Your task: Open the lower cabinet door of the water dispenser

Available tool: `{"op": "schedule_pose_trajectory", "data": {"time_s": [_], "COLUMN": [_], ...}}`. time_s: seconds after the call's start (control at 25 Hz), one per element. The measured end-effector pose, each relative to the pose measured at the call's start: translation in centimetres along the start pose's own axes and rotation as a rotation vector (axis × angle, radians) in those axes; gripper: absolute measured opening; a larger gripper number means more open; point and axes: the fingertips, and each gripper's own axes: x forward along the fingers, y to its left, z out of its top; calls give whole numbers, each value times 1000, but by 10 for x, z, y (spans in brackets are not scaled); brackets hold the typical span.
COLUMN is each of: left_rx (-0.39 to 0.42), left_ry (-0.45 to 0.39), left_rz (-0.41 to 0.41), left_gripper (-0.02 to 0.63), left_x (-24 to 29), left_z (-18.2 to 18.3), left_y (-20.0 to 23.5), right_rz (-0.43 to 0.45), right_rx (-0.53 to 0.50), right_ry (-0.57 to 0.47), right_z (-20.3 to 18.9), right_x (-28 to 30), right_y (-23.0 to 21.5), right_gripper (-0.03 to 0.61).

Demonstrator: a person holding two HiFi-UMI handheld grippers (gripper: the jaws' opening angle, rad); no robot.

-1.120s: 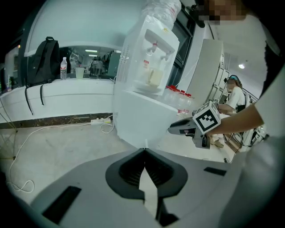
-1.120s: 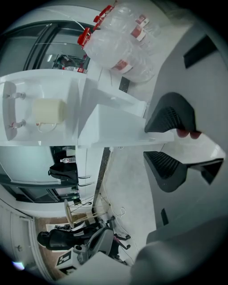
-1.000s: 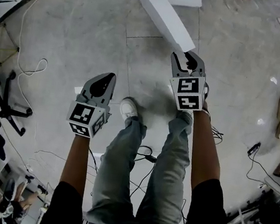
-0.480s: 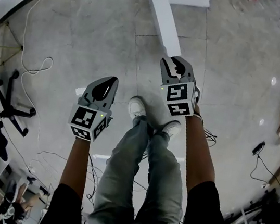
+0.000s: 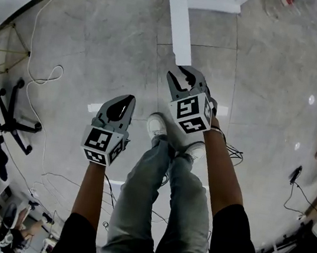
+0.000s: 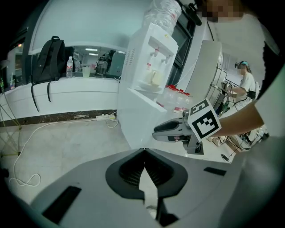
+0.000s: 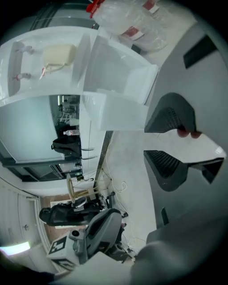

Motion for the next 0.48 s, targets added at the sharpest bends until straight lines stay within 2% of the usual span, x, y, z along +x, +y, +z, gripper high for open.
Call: {"op": "schedule_pose_trajectory", "data": {"time_s": [0.08, 0.24, 0.48], "left_rx": [5, 8, -4], "left_ry": [-6, -21, -30], "left_rz": [1, 3, 9], "left_gripper": [12, 12, 12], "left_x": [-3, -13, -42], "left_z": [6, 21, 51], "left_y": [-2, -9, -30], "right_rz": [36, 65, 42], "right_rx": [-37, -35, 42], "right_ry": [0, -15, -53], "right_z": [6, 20, 45], "right_x": [1, -11, -64], "right_y": [9, 20, 25], "right_gripper": [140, 141, 133]}}
